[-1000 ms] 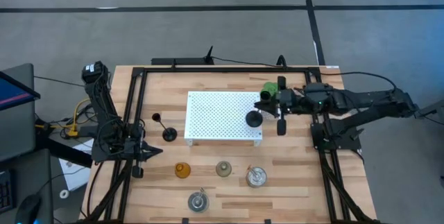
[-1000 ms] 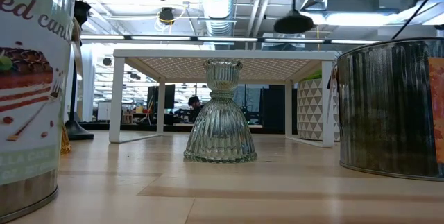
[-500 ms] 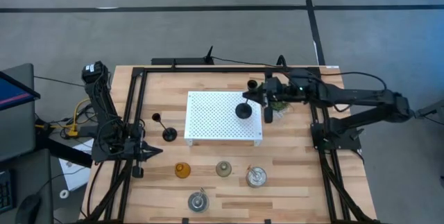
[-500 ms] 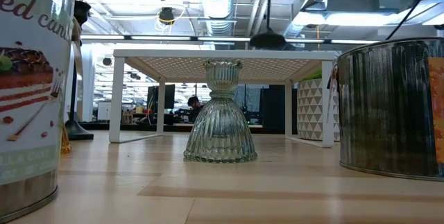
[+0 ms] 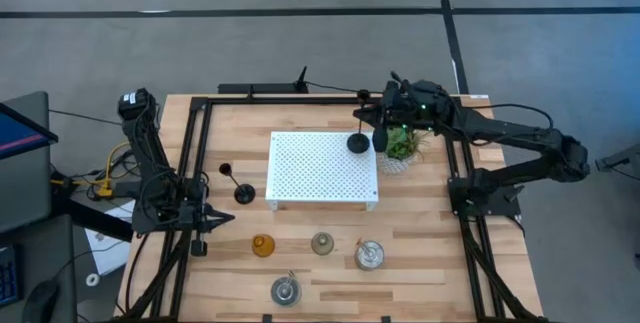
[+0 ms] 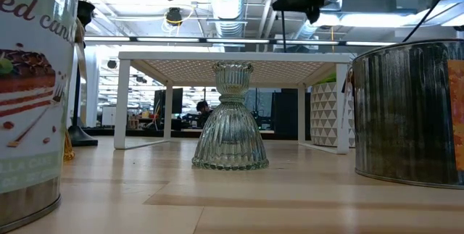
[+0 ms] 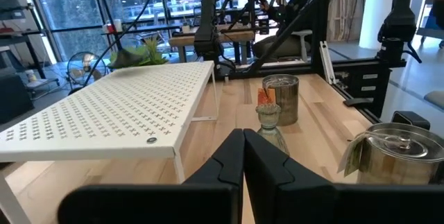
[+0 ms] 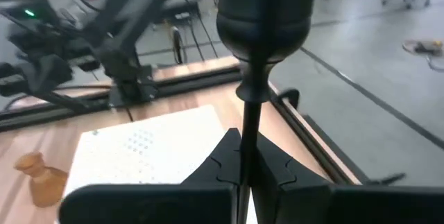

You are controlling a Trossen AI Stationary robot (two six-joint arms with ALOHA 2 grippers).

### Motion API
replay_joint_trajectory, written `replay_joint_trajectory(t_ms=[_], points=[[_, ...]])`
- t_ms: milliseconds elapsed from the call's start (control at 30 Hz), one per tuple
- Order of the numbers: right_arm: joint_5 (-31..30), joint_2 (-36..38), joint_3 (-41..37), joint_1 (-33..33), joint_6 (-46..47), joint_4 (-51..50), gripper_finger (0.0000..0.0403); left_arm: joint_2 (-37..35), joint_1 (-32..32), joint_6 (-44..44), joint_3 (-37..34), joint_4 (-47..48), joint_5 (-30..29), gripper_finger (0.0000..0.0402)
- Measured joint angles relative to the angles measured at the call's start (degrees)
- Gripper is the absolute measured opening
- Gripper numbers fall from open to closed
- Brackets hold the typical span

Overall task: Pick & Place candle stick holders
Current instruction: Put the right black candle holder on the shelf

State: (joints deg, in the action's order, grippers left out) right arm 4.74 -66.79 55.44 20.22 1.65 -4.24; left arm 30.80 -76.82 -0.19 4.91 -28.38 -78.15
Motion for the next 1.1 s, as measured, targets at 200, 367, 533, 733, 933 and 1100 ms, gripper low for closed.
replay_joint_trajectory(t_ms=[200, 367, 533, 733, 933, 1100], points=[[0.08, 0.01, 0.00, 2.05, 0.97, -3.46, 0.0001, 0.00, 0.00, -0.02, 0.00, 0.00, -0.02, 0.0008], [0.00, 0.07, 0.00, 2.13, 0.95, -3.84, 0.0001, 0.00, 0.02, -0.02, 0.00, 0.00, -0.02, 0.0008], [0.41, 0.12, 0.09, 2.13, 1.40, -4.58, 0.0007, 0.00, 0.00, -0.04, 0.00, 0.00, -0.02, 0.0008], [1.36, -0.05, -0.08, 1.89, 1.91, -6.79, 0.0029, 0.00, 0.00, -0.04, 0.00, 0.00, -0.01, 0.0008], [1.39, -0.01, -0.07, 1.89, 2.04, -7.73, 0.0042, 0.00, 0.00, -0.04, 0.00, 0.00, -0.01, 0.0008], [1.37, 0.58, -0.07, 1.89, 1.33, -7.63, 0.0065, 0.00, 0.00, -0.04, 0.00, 0.00, -0.02, 0.0008]])
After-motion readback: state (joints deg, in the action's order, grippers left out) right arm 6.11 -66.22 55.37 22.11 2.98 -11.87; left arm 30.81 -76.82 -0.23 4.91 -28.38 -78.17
